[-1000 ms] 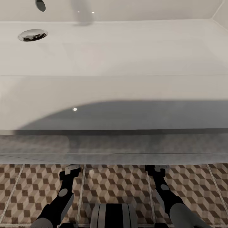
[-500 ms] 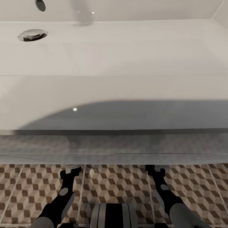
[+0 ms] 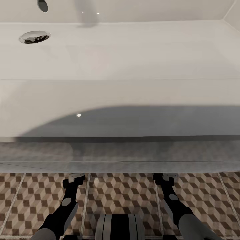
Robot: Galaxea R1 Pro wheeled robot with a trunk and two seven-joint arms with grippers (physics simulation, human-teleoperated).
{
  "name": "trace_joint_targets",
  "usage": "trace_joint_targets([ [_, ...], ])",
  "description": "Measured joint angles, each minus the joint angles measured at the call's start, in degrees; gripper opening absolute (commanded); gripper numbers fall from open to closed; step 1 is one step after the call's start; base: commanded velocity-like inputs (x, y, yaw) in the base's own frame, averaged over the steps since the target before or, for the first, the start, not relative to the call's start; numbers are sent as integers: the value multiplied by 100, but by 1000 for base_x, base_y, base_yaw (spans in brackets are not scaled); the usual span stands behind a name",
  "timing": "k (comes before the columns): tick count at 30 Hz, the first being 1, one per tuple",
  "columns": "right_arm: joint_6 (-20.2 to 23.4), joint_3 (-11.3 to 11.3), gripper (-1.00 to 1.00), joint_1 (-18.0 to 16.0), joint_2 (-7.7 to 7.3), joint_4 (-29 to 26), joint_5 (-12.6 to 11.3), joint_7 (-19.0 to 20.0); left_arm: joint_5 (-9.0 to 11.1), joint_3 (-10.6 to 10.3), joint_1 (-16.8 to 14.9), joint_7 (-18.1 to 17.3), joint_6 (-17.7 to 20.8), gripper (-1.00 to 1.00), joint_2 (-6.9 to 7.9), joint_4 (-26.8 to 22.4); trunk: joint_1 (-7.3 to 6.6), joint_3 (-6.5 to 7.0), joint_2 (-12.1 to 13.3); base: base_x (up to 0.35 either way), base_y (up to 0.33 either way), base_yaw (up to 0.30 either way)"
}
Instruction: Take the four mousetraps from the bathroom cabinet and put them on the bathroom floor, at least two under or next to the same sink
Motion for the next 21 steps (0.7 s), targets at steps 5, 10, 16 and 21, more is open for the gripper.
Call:
trace_joint_targets([
  [5,-9,6,-100,0,-2,0,22,4,-3,3,0,13,3,-100,4,0,0,0,0,0,0,0],
  [10,-13,9,-100,0,-2,0,34,8,-11,3,0,15,6,-100,-7,0,0,0,0,0,0,0],
  [16,-3,2,-100,0,-2,0,32,15,-20,2,1,20,6,-100,-14,6,0,0,0,0,0,0],
  [21,-7,0,-100,0,-2,0,27,17,-21,-1,0,22,6,-100,-16,8,0,0,0,0,0,0],
])
